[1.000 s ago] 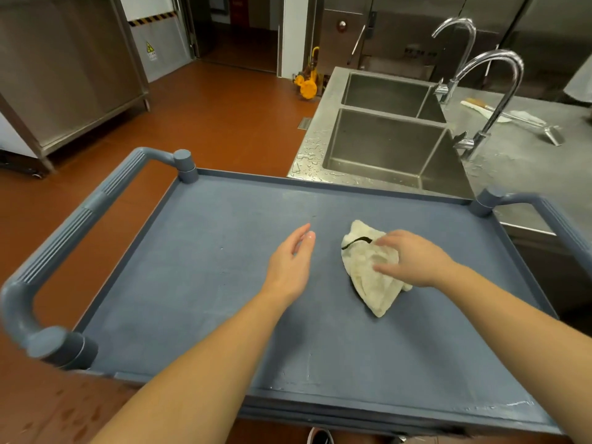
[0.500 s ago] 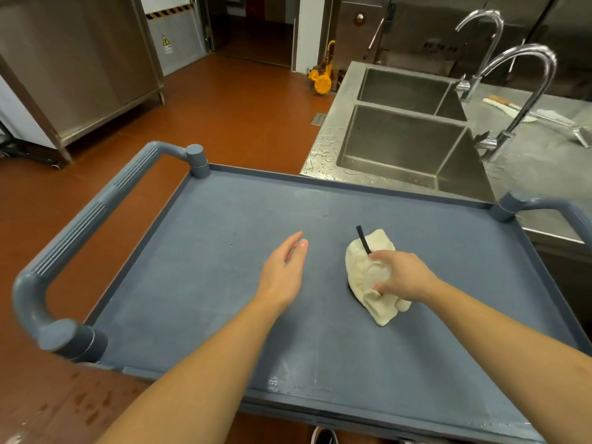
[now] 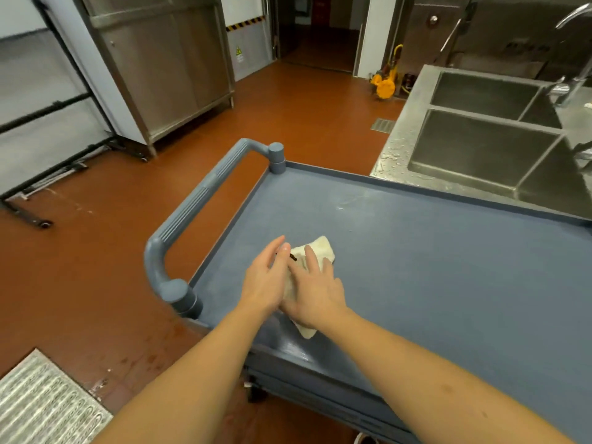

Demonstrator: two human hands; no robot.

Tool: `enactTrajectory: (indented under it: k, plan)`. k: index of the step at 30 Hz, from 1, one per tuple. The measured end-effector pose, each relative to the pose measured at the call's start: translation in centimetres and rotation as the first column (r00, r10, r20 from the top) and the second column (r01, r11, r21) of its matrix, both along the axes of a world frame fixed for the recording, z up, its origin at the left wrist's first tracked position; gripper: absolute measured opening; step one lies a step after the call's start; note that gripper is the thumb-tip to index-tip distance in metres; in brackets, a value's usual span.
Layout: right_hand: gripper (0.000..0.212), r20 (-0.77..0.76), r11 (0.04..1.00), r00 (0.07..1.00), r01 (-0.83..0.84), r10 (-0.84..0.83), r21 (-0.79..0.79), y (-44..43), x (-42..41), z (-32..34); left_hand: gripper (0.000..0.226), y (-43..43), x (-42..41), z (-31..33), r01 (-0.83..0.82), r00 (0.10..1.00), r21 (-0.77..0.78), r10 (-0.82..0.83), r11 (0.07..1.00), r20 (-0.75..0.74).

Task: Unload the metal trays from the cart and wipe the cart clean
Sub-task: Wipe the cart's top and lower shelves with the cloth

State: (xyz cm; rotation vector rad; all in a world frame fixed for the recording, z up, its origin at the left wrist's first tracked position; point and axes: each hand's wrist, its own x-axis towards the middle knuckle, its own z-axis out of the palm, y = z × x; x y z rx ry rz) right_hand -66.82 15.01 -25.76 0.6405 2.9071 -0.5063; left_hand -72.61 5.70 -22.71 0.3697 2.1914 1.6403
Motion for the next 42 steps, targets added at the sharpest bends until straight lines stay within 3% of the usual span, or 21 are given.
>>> enactTrajectory:
  k: [4, 12, 14, 17, 27, 35, 42]
  plan:
    - [0.041, -0.089, 0.998, 0.996, 0.007, -0.001, 0.065, 0.9, 0.3, -0.9, 0.04, -1.0, 0.1, -0.3, 0.011, 1.0, -0.012, -0.011, 1.0, -0.004]
    - [0.019, -0.22, 0.998, 0.975, 0.038, -0.046, -0.042, 3.6, -0.9, -2.0, 0.034, 2.2, 0.9, -1.7, 0.039, 0.996, 0.008, -0.04, 0.999, 0.078]
    - [0.02, -0.199, 0.991, 0.974, 0.091, -0.11, -0.102, 6.1, -1.6, -1.8, 0.03, 3.0, 0.7, -2.2, 0.025, 0.998, 0.007, -0.025, 1.0, 0.061]
    - [0.035, -0.162, 0.996, 0.985, 0.066, -0.056, 0.056, 11.7, -1.8, -1.8, 0.038, 4.1, 0.2, -2.7, -0.004, 0.999, -0.008, 0.004, 1.0, 0.045]
    - [0.038, -0.159, 0.927, 0.919, 0.372, -0.361, 0.047, 29.6, 2.8, -1.5, 0.04, 15.2, 0.2, -4.0, 0.071, 0.996, 0.029, -0.073, 0.997, 0.056]
    - [0.041, -0.161, 0.755, 0.752, 0.653, -0.639, 0.06, 40.9, 12.6, -0.5, 0.042, 24.6, 2.7, -4.3, 0.202, 0.976, 0.072, -0.207, 0.977, 0.073]
    - [0.04, -0.183, 0.569, 0.575, 0.818, -0.798, 0.089, 45.7, 20.4, -0.1, 0.041, 30.1, 5.1, -3.5, 0.313, 0.944, 0.077, -0.319, 0.946, 0.08]
